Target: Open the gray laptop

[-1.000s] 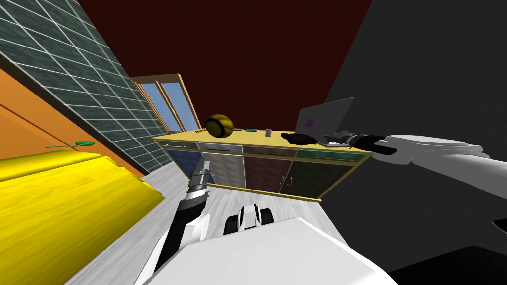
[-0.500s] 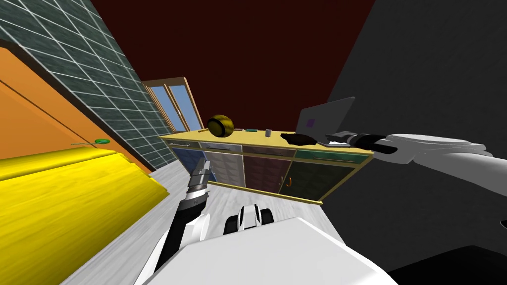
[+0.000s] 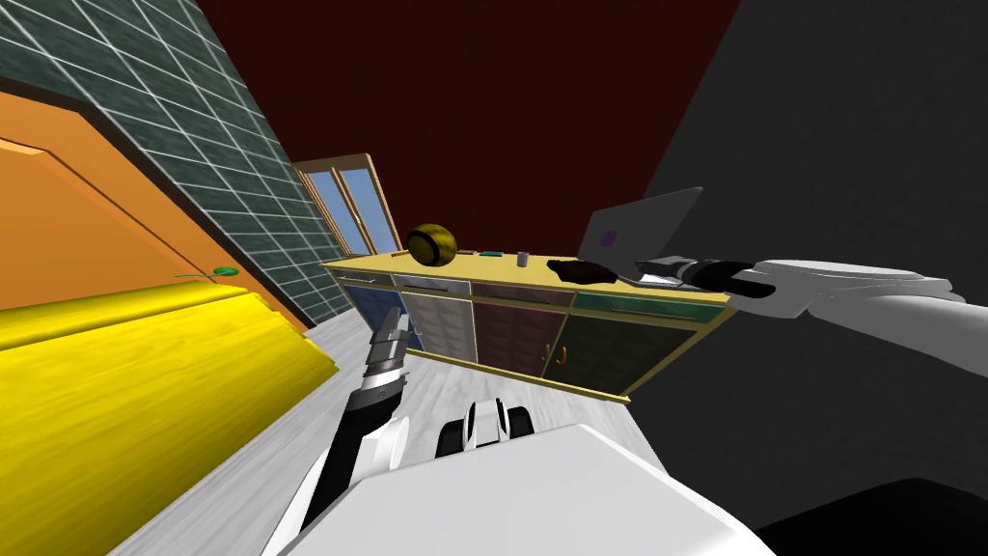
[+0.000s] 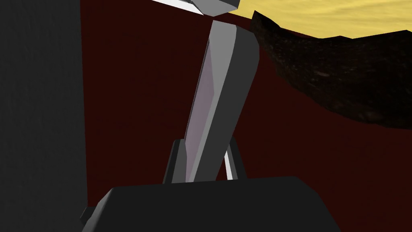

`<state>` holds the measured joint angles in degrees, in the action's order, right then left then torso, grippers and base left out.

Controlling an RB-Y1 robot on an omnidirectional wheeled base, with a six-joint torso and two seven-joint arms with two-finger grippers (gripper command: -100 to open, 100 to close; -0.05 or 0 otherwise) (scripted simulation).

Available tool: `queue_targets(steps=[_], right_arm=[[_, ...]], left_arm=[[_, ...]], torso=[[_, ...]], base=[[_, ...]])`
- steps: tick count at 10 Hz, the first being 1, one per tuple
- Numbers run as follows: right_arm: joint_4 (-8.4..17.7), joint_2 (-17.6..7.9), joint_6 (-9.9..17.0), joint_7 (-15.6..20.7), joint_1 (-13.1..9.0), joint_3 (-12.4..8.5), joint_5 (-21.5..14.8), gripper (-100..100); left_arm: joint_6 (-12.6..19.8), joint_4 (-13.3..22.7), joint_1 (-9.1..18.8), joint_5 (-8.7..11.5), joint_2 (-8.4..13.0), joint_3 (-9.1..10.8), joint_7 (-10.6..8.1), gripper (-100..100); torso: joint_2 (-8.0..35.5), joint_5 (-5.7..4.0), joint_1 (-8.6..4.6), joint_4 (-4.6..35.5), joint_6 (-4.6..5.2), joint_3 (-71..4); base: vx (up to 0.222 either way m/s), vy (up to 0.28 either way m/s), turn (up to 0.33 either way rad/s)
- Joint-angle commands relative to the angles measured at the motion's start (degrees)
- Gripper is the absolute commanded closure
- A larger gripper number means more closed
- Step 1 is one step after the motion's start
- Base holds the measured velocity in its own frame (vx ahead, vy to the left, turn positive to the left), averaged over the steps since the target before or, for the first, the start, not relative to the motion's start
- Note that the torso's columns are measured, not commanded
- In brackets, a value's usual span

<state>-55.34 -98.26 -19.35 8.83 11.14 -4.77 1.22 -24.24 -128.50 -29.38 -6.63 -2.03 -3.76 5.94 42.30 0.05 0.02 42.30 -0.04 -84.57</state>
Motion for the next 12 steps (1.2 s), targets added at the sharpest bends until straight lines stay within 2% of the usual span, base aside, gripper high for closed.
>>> queue_targets(steps=[1, 2, 3, 4, 5, 6, 8, 9, 10, 11, 12], right_arm=[[-0.09, -0.60, 0.52, -3.47, 0.49, 0.15, 1.45, 100], [0.07, -0.44, 0.25, -2.36, -0.12, 0.41, 0.95, 100], [-2.77, -1.23, -0.03, -1.71, -0.37, 0.87, 3.89, 100], [-4.18, -1.23, -0.03, -1.71, -0.37, 0.87, 4.47, 100], [-4.39, -1.23, -0.03, -1.71, -3.32, 3.40, 4.47, 100], [-4.67, -1.23, -0.03, -1.71, -5.36, 5.13, 4.47, 100], [-4.67, -1.23, -0.03, -1.71, -1.09, 1.09, 4.47, 100], [-4.67, -1.23, -0.03, -1.71, -0.37, 0.87, 4.47, 100], [-7.52, -1.95, -0.32, -0.71, -0.53, 1.30, 7.32, 100], [-9.43, -1.95, -0.32, -0.71, -0.04, 1.12, 7.90, 100], [-9.43, -1.95, -0.32, -0.71, 0.29, 1.06, 7.90, 100]], left_arm=[[0.00, 0.00, -0.01, 0.00, 0.00, 0.00, 0.00, 0], [0.00, 0.00, -0.01, 0.00, 0.00, 0.00, 0.00, 0], [0.00, 0.00, -0.01, 0.00, 0.00, 0.00, 0.00, 0], [0.00, 0.00, -0.04, 0.00, 0.01, 0.01, 0.00, 0], [-0.01, 0.00, -0.04, 0.00, 0.01, 0.02, 0.00, 0], [0.00, 0.00, -0.02, 0.00, 0.00, 0.00, 0.00, 0], [0.00, 0.00, 0.00, 0.00, 0.00, 0.00, 0.00, 0], [0.00, 0.00, 0.00, 0.00, 0.00, 0.00, 0.00, 0], [0.00, 0.00, 0.00, 0.00, 0.00, 0.00, 0.00, 0], [0.00, 0.00, -0.04, 0.00, 0.00, 0.01, 0.00, 0], [-0.01, 0.00, -0.04, 0.00, 0.01, 0.01, 0.00, 0]], torso=[[-0.09, -0.08, -0.04, -0.05, 0.07, -0.03], [-0.14, -0.12, -0.09, -0.08, 0.05, -0.07], [-0.13, -0.13, -0.07, -0.09, 0.08, -0.06], [-0.28, -0.08, -0.26, -0.04, 0.22, -0.14], [-0.30, -0.06, -0.16, -0.07, 0.09, -0.18], [-0.14, -0.10, -0.01, -0.12, -0.09, -0.10], [0.14, 0.02, 0.11, 0.02, -0.04, 0.08], [0.19, 0.07, 0.12, 0.09, 0.08, 0.12], [0.17, 0.06, 0.09, 0.09, 0.11, 0.12], [-0.12, 0.07, -0.05, 0.08, 0.28, -0.04], [-0.20, 0.00, -0.08, -0.02, 0.09, -0.13]], base=[[-0.011, -0.038, 0.051], [-0.007, -0.017, 0.019], [0.107, -0.081, -0.270], [0.168, -0.076, -0.399], [0.108, -0.028, -0.197], [0.025, -0.004, -0.007], [-0.017, 0.004, 0.032], [-0.011, 0.003, -0.002], [0.133, -0.042, -0.369], [0.182, -0.047, -0.458], [0.088, -0.034, -0.129]])
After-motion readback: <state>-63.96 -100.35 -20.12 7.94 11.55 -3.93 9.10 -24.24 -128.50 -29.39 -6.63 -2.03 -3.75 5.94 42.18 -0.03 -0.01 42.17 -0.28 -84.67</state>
